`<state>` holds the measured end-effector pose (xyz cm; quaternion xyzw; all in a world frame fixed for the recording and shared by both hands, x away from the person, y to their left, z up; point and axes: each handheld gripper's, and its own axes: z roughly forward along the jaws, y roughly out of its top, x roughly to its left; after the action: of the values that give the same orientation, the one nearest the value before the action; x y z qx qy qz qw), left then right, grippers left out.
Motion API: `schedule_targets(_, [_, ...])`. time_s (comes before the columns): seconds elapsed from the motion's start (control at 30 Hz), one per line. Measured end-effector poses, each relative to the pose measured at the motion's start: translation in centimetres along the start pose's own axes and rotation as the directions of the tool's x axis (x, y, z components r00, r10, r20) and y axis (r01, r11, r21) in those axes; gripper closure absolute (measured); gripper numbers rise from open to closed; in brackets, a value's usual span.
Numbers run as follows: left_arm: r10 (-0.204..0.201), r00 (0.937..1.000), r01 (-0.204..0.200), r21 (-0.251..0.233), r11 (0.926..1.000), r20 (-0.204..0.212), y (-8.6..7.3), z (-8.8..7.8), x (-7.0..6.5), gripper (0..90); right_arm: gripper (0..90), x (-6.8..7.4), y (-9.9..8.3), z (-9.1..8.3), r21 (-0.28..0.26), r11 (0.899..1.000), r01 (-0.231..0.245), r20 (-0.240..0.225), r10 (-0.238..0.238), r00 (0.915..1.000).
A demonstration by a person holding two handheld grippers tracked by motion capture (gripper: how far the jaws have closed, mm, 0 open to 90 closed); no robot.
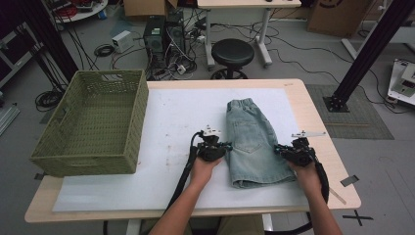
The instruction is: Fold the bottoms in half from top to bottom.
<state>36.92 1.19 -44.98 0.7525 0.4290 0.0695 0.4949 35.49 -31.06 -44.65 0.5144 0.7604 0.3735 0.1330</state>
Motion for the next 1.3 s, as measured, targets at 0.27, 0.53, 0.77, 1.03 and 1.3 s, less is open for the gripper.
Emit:
schedule_targets(0.27, [0.015, 0.9993, -0.015, -0.019, 0.9997, -0.035, -0.7, -2.8, 1.6, 87.6, 83.8, 2.5, 0.3, 1.0, 0.008, 1.000, 0.022, -0.052, -0.022, 0.9984])
schedule_targets(0.53, [0.008, 0.9961, -0.012, -0.045, 0.9989, -0.088, -2.3, -6.6, 3.9, 87.7, 83.8, 6.6, 0.9, 2.7, 0.024, 0.997, 0.077, -0.125, -0.073, 0.9894])
schedule_targets(0.77, [-0.004, 0.9946, -0.003, -0.059, 0.9983, -0.104, -2.9, -8.4, 4.9, 87.6, 83.8, 8.6, 1.4, 3.5, 0.036, 0.992, 0.118, -0.146, -0.112, 0.9829])
schedule_targets(1.03, [0.010, 0.9939, -0.017, -0.064, 0.9978, -0.109, -3.1, -8.2, 4.8, 78.0, 76.1, 8.4, 1.6, 3.0, 0.020, 0.992, 0.122, -0.140, -0.118, 0.9830])
schedule_targets(1.3, [-0.007, 0.9929, -0.009, -0.130, 0.9914, -0.119, -2.7, -8.9, 5.4, 55.4, 59.5, 7.8, 2.2, 3.5, 0.022, 0.996, 0.082, -0.082, -0.080, 0.9935])
